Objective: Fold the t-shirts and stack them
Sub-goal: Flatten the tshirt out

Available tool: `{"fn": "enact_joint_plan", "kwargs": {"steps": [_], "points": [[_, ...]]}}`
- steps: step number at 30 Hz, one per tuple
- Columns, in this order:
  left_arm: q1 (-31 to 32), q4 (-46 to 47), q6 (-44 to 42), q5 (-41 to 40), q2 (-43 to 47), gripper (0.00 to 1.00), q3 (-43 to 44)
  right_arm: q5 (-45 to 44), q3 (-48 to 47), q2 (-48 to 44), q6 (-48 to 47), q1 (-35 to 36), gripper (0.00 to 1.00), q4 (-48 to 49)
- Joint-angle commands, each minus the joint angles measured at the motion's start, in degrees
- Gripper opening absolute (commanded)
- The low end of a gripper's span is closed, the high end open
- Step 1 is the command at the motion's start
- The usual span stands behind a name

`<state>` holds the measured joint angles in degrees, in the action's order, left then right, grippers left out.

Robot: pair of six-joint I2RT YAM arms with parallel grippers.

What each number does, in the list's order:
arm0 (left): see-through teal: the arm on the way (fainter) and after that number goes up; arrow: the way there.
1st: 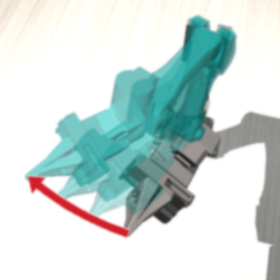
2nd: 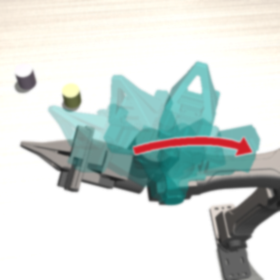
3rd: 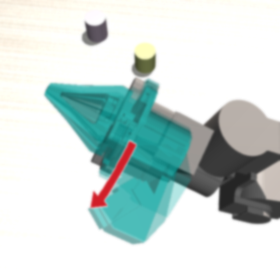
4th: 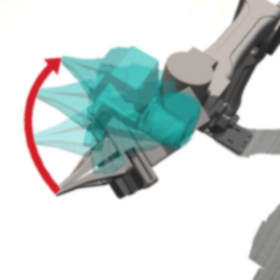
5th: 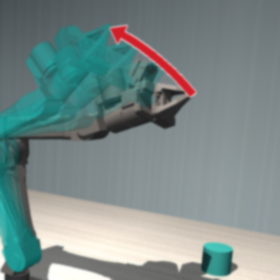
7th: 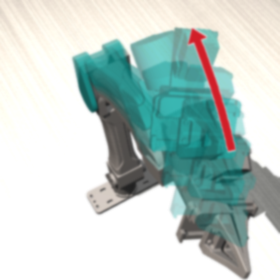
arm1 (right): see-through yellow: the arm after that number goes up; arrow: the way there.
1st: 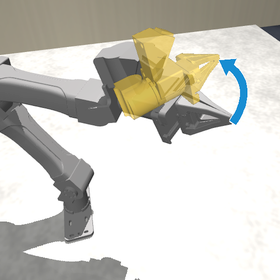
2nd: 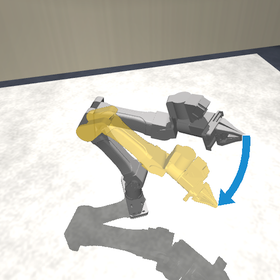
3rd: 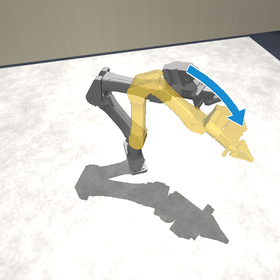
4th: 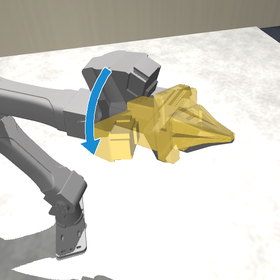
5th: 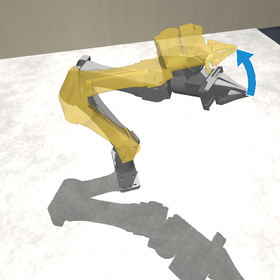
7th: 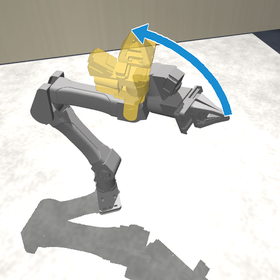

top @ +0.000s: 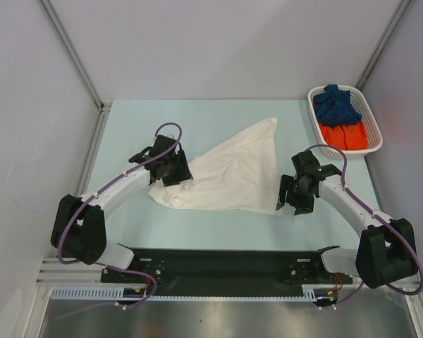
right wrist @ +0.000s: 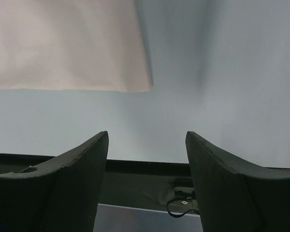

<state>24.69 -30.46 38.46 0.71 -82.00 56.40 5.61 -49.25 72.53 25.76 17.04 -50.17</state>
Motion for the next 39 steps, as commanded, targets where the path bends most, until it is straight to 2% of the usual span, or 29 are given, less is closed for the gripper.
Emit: {"fn": "enact_joint_plan", "kwargs": {"steps": [1, 4, 9, 11, 13, 14, 15, 16, 19, 22, 29, 33, 39], "points": [[0.0, -0.4, -2.1, 0.5, -1.1, 0.58, 3.5, 2.2, 2.1, 0.0, 1.7, -1.2, 0.71, 3.8], [-0.1, -1.2, -2.9, 0.2, -0.4, 0.56, 3.9, 1.4, 2.2, 1.5, 3.9, -1.7, 0.66, 4.5], [-0.1, -5.7, -3.8, -2.3, 2.7, 0.66, 4.8, 2.1, 4.9, 0.8, 7.9, -1.7, 0.62, 7.7], [0.3, -6.6, -4.4, -3.6, 4.6, 0.66, 3.6, 2.2, 5.9, 0.4, 8.6, -1.7, 0.60, 9.3], [1.2, -7.7, -5.4, -5.2, 7.4, 0.62, 2.4, 3.1, 6.3, 0.9, 9.0, -1.7, 0.58, 10.4], [1.5, -7.7, -5.8, -6.8, 8.3, 0.58, 0.7, 4.0, 6.4, 0.9, 9.1, -1.7, 0.58, 10.8], [1.7, -7.8, -6.0, -7.5, 9.4, 0.48, -0.5, 4.2, 6.6, 1.0, 9.6, -1.7, 0.57, 11.1], [1.7, -7.5, -6.0, -8.1, 12.3, 0.43, -1.8, 4.6, 6.7, 1.2, 9.6, -1.7, 0.57, 11.7], [1.6, -7.0, -6.4, -10.3, 15.9, 0.35, -6.7, 5.2, 6.7, 0.9, 9.7, -1.7, 0.56, 11.9], [1.4, -6.7, -5.6, -12.0, 15.9, 0.35, -10.4, 5.2, 6.5, 0.3, 9.1, -1.7, 0.56, 11.9], [-1.0, 0.9, -5.0, -10.3, 12.0, 0.47, -14.1, 5.6, 6.0, -0.8, 8.4, -1.7, 0.54, 11.5], [-1.7, 5.4, -5.8, -9.8, 9.1, 0.44, -14.5, 5.7, 6.2, -1.3, 8.2, -1.7, 0.54, 11.2], [-3.4, 7.3, -6.4, -9.2, 3.9, 0.40, -11.5, 5.3, 6.3, -2.0, 7.5, -1.7, 0.53, 10.2]]}}
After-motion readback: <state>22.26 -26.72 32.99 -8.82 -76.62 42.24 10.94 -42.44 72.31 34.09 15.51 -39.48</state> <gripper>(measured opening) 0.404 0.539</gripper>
